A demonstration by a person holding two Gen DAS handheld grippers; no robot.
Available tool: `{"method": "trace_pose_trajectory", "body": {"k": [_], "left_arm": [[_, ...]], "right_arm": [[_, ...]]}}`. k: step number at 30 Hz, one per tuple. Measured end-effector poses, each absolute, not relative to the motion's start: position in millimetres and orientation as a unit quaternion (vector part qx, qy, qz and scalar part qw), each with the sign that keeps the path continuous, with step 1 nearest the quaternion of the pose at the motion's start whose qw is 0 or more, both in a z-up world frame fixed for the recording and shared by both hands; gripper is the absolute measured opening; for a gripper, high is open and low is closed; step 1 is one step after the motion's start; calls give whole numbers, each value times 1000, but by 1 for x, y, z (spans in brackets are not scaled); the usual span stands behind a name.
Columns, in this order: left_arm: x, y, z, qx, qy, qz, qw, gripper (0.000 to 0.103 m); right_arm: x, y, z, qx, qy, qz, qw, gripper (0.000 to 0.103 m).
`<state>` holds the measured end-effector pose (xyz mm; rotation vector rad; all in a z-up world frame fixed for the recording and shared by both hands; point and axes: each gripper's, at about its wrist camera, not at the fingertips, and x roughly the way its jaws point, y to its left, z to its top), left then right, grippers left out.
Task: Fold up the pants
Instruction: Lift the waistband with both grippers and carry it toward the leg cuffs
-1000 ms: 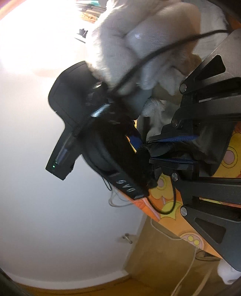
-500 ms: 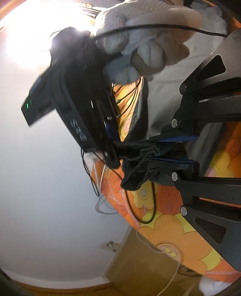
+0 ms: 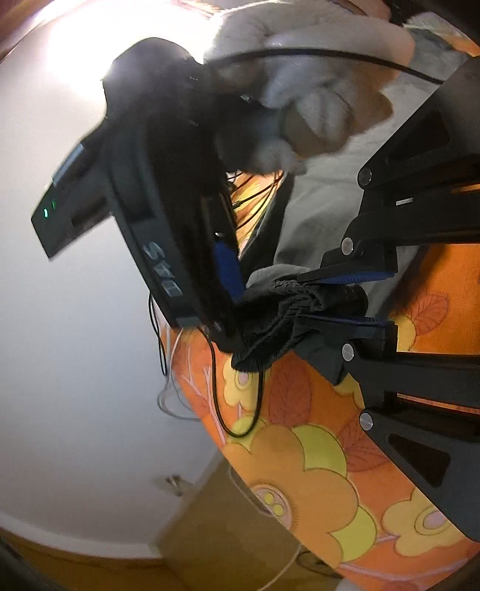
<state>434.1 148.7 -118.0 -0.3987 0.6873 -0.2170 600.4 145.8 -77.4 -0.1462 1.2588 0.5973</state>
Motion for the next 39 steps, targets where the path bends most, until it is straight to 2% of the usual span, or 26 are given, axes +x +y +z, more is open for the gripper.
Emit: {"method": "trace_pose_trajectory", "body": {"k": [3,14,16,18,19,21,24,35,39], "left_arm": [[434,152,-119,-205,335,-107,914,13],[432,156,-119,-222,336,-109,909,13],[432,155,-118,-221,337,-109,909,13],[432,155,-118,-220,338,-108,909,13],[432,156,-118,-219,338,-108,909,13],[430,153,-117,-212,336,-109,911,13],[424,145,-114,-197,336,-115,914,13],[389,89,-52,-159,309,-171,922,13],[372,56,-31,-134,313,-190,921,13]], "right_arm": [[599,168,-86,-121,582,267,759,49],[606,201,-113,-190,608,231,736,54],[602,207,-116,-220,597,226,738,47],[597,207,-116,-243,580,220,746,35],[597,206,-114,-242,577,216,749,33],[600,194,-108,-202,579,222,758,28],[597,176,-96,-158,565,223,779,26],[544,59,-3,17,494,204,845,24],[515,11,26,41,472,188,860,23]]}}
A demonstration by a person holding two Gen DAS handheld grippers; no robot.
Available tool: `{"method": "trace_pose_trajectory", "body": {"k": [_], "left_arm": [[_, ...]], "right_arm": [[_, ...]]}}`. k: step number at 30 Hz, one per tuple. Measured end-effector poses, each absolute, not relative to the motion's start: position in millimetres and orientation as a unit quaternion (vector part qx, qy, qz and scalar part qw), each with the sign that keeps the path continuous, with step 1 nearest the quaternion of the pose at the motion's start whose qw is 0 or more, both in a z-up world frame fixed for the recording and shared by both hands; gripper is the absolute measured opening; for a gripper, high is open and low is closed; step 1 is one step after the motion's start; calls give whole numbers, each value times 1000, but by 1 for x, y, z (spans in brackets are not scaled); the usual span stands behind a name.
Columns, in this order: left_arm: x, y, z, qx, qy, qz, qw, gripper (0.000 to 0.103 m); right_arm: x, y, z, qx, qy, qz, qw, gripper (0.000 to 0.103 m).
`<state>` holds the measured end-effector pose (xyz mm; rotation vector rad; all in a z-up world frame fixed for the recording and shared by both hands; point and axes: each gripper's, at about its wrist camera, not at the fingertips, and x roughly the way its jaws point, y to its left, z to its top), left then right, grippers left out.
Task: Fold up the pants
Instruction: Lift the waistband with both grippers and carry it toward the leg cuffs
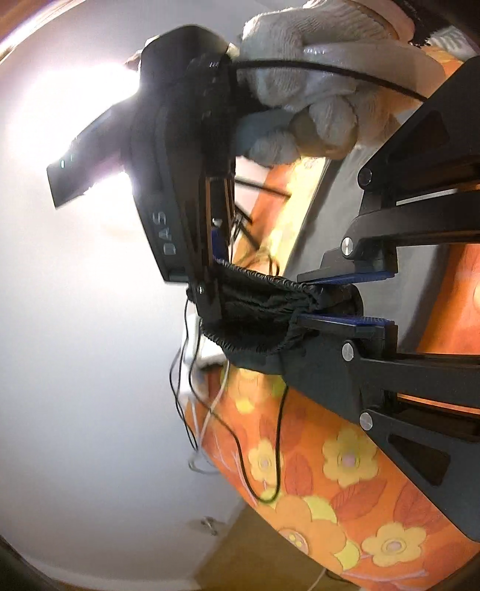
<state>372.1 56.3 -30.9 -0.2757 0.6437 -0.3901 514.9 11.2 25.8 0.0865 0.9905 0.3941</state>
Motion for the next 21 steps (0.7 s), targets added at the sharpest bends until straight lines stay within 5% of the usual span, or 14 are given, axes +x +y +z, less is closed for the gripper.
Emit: {"method": "trace_pose_trajectory", "body": {"k": [11,21], "left_arm": [[321,-83,41,-37,295,-282,912,13],[276,-189,13,-52,334,-362,869,13]], "right_arm": [[430,-150,91,129,405,122,897,23],[346,-283,72,175,409,66,893,23]]}}
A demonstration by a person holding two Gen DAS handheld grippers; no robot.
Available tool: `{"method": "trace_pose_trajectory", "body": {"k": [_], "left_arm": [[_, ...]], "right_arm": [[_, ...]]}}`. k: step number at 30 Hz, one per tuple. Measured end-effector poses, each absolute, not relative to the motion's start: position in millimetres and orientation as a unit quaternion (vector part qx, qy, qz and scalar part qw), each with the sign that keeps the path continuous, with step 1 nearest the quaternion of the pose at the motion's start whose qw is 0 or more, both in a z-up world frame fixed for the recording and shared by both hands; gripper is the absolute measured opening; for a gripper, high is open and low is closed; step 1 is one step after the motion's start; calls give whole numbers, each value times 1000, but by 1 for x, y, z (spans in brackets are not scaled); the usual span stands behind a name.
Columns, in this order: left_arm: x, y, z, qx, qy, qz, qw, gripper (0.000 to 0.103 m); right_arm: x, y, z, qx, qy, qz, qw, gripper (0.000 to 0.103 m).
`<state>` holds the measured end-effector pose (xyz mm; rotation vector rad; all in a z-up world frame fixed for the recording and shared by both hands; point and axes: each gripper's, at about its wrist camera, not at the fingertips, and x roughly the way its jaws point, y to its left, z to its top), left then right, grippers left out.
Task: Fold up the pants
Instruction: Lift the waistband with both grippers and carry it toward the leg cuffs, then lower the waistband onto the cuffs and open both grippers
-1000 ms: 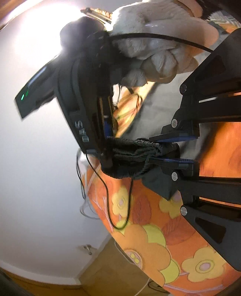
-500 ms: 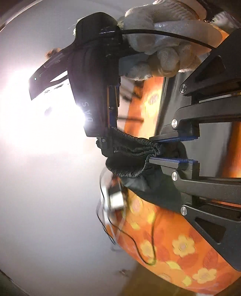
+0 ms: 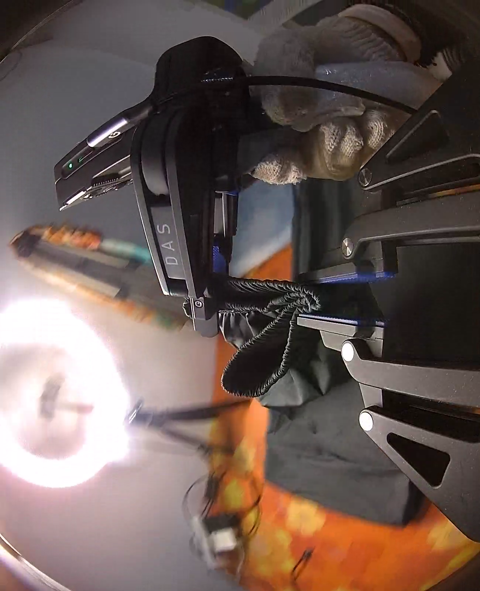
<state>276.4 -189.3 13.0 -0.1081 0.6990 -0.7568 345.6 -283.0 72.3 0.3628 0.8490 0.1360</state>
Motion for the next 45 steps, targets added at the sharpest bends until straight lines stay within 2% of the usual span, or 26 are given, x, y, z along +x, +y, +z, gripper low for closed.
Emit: {"method": "trace_pose_trajectory", "body": {"k": [10,19,25,30,32,35,37,39,45], "left_arm": [[222,-295,-15,-81,363,-425,825,13],[154,-394,-26,-60,372,-482,791,13],[147,-430,-48,-27,388,-491,779,13],[147,-441,-62,-14,395,-485,780,13],[147,-446,-66,-7,404,-488,774,14],[137,-455,-71,10,408,-493,769,21],[133,-457,-68,23,411,-497,764,30],[128,-455,-66,32,417,-503,756,44],[123,-423,-52,45,424,-502,753,46]], "right_arm": [[263,-406,38,217,410,3,886,23],[183,-508,19,259,398,-49,879,23],[152,-553,-16,292,403,-63,865,23],[146,-571,-37,290,419,-65,858,26],[142,-576,-38,277,418,-71,862,33],[137,-582,-31,263,405,-89,871,43],[131,-589,-26,276,394,-93,872,43],[124,-592,-19,283,381,-94,875,43],[115,-571,-1,258,372,-67,889,43]]}}
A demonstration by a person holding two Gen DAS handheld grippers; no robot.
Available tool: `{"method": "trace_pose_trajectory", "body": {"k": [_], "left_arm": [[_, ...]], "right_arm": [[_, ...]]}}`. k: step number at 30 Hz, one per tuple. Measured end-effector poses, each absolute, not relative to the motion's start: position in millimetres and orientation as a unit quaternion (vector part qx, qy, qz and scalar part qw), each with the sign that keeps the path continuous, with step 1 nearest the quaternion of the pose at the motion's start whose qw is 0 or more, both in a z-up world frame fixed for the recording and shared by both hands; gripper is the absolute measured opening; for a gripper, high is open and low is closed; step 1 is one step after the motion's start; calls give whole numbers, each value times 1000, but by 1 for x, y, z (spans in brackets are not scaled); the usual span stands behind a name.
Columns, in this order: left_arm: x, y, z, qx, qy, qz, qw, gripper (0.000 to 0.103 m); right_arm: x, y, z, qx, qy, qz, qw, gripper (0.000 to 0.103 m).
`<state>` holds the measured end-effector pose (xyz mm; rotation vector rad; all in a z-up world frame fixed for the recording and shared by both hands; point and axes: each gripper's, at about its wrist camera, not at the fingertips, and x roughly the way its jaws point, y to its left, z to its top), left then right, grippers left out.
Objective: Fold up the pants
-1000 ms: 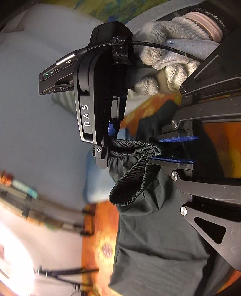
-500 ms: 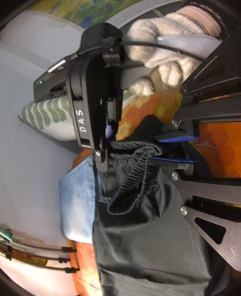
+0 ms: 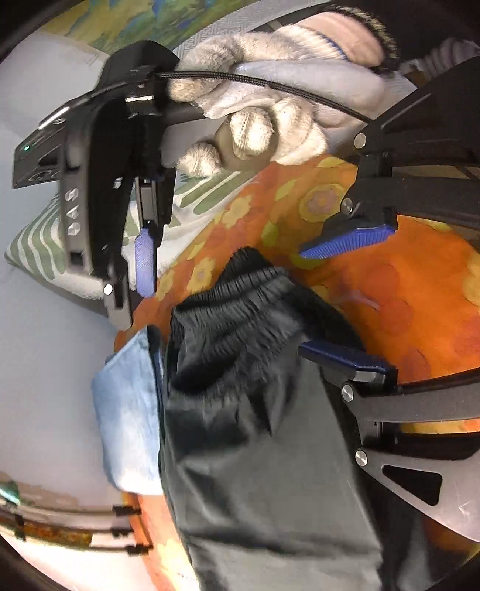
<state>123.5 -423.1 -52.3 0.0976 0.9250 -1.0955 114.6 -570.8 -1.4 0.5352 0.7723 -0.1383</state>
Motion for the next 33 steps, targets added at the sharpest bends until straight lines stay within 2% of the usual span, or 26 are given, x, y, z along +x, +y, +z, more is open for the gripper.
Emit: {"method": "trace_pose_trajectory", "body": {"k": [8,10,12,16,17,18,19,20,25,26,28,29,30,33], "left_arm": [[179,-300,-36,44,429,-400,809,46],[193,-270,-34,38,425,-367,827,46],[205,-251,-34,30,421,-338,841,46],[233,-233,-32,48,390,-297,870,46],[237,-231,-36,46,389,-291,873,46],[241,-226,-38,43,391,-287,873,46],[247,-222,-45,37,404,-280,870,46],[252,-218,-53,33,417,-277,865,46],[261,-209,-76,29,464,-265,845,46],[261,-209,-78,32,465,-264,844,46],[259,-207,-77,34,463,-262,846,46],[259,-207,-76,34,462,-262,847,46],[258,-205,-75,33,461,-261,848,46],[259,-198,-73,32,457,-252,852,46]], "right_arm": [[136,-530,-23,204,425,-46,881,44],[143,-523,-30,192,435,-48,878,49],[149,-514,-34,164,442,-57,880,64],[160,-502,-45,114,462,-83,876,65],[162,-501,-48,107,471,-96,870,55],[163,-503,-51,110,477,-102,866,27],[163,-506,-52,118,482,-101,862,14],[161,-511,-52,134,485,-104,858,10],[135,-555,-43,218,453,-134,854,10],[130,-565,-43,230,449,-149,851,12],[121,-582,-44,255,440,-171,844,25],[119,-588,-44,269,440,-171,840,43],[114,-595,-42,290,430,-163,839,56],[107,-601,-29,293,413,-165,846,59]]}}
